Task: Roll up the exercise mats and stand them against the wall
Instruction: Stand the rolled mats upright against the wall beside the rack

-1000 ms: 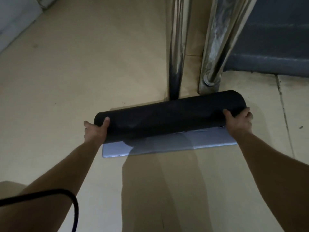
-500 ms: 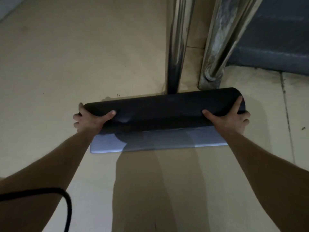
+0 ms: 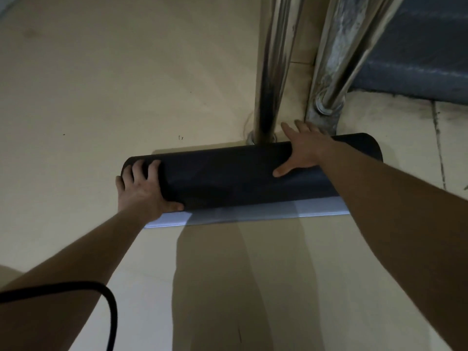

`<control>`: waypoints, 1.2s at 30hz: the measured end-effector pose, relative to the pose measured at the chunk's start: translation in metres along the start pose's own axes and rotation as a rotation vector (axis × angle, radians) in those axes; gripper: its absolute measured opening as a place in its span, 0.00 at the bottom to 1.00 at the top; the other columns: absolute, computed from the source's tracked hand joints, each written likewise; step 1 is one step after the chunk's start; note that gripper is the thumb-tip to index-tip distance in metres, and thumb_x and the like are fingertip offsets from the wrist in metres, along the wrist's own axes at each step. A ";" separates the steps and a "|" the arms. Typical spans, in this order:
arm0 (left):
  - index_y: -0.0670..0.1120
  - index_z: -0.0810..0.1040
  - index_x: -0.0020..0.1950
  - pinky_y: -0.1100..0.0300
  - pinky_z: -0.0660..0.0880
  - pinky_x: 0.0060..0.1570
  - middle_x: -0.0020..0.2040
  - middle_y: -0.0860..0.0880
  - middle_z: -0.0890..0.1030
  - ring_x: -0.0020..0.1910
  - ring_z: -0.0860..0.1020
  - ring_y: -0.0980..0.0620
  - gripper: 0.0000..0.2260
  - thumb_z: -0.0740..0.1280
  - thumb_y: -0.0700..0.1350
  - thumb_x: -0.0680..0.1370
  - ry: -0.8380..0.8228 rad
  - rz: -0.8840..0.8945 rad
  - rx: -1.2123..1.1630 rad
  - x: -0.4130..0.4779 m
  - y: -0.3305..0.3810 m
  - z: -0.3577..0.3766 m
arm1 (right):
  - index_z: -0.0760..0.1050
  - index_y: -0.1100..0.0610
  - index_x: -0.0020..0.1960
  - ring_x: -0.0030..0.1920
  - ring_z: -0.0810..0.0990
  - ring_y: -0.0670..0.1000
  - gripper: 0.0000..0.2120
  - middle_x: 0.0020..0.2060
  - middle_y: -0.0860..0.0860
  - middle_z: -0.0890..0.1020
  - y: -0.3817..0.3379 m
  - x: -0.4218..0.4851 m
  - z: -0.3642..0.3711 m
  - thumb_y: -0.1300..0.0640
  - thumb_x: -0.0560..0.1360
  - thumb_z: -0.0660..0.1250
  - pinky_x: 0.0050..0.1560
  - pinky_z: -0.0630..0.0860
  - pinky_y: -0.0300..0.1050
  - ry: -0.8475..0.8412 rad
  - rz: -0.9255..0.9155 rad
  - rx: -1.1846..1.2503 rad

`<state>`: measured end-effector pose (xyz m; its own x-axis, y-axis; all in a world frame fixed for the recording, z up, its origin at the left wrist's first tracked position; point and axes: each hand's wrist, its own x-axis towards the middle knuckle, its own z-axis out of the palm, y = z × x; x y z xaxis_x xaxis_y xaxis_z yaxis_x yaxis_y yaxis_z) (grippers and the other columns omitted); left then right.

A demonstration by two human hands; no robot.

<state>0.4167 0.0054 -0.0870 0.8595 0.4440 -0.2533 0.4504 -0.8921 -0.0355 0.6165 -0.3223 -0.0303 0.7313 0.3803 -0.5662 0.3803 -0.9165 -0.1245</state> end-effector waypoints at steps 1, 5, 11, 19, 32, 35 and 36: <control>0.49 0.55 0.77 0.35 0.57 0.73 0.75 0.38 0.60 0.73 0.59 0.33 0.57 0.77 0.71 0.58 0.016 0.016 0.066 -0.006 0.001 0.000 | 0.43 0.47 0.85 0.82 0.51 0.62 0.67 0.84 0.56 0.51 -0.002 -0.001 0.002 0.24 0.60 0.75 0.79 0.52 0.67 -0.018 0.035 -0.005; 0.50 0.57 0.77 0.36 0.52 0.76 0.75 0.41 0.63 0.75 0.61 0.38 0.55 0.75 0.73 0.60 -0.063 0.259 -0.032 -0.002 0.033 -0.033 | 0.52 0.44 0.82 0.78 0.60 0.62 0.62 0.79 0.55 0.63 0.002 -0.028 0.039 0.18 0.57 0.70 0.77 0.54 0.67 0.138 0.039 -0.101; 0.54 0.59 0.78 0.41 0.68 0.70 0.72 0.46 0.73 0.68 0.73 0.42 0.54 0.77 0.72 0.59 -0.441 0.402 -0.074 0.039 0.108 -0.065 | 0.54 0.48 0.81 0.80 0.56 0.62 0.58 0.79 0.56 0.60 -0.004 -0.064 0.073 0.24 0.61 0.73 0.79 0.52 0.66 0.375 0.129 0.004; 0.53 0.66 0.74 0.48 0.75 0.60 0.64 0.48 0.78 0.59 0.77 0.44 0.52 0.75 0.75 0.56 -0.401 0.414 -0.025 0.038 0.110 -0.060 | 0.70 0.62 0.72 0.64 0.77 0.61 0.52 0.61 0.58 0.79 -0.079 -0.093 0.158 0.26 0.63 0.74 0.66 0.74 0.55 0.226 0.697 1.519; 0.51 0.68 0.69 0.46 0.75 0.60 0.61 0.47 0.79 0.57 0.78 0.44 0.52 0.71 0.79 0.54 -0.493 0.298 -0.023 0.018 0.101 -0.043 | 0.61 0.50 0.79 0.74 0.71 0.57 0.62 0.73 0.51 0.72 -0.081 -0.060 0.151 0.35 0.52 0.86 0.77 0.66 0.60 0.313 0.666 2.064; 0.53 0.60 0.76 0.48 0.73 0.63 0.66 0.46 0.77 0.61 0.78 0.42 0.53 0.73 0.76 0.59 -0.574 0.226 -0.147 -0.005 0.096 -0.034 | 0.59 0.47 0.79 0.73 0.71 0.57 0.60 0.74 0.49 0.71 -0.080 -0.067 0.154 0.36 0.56 0.85 0.75 0.67 0.61 0.257 0.625 1.947; 0.55 0.58 0.78 0.49 0.72 0.64 0.68 0.46 0.76 0.63 0.77 0.41 0.53 0.74 0.75 0.60 -0.610 0.190 -0.234 -0.019 0.092 -0.027 | 0.59 0.45 0.79 0.72 0.72 0.57 0.63 0.74 0.49 0.71 -0.083 -0.073 0.156 0.32 0.51 0.85 0.73 0.70 0.63 0.249 0.636 1.863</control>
<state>0.4490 -0.0831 -0.0590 0.6696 0.0935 -0.7368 0.4046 -0.8778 0.2563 0.4435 -0.2933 -0.1057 0.6105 -0.1413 -0.7793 -0.7569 0.1855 -0.6266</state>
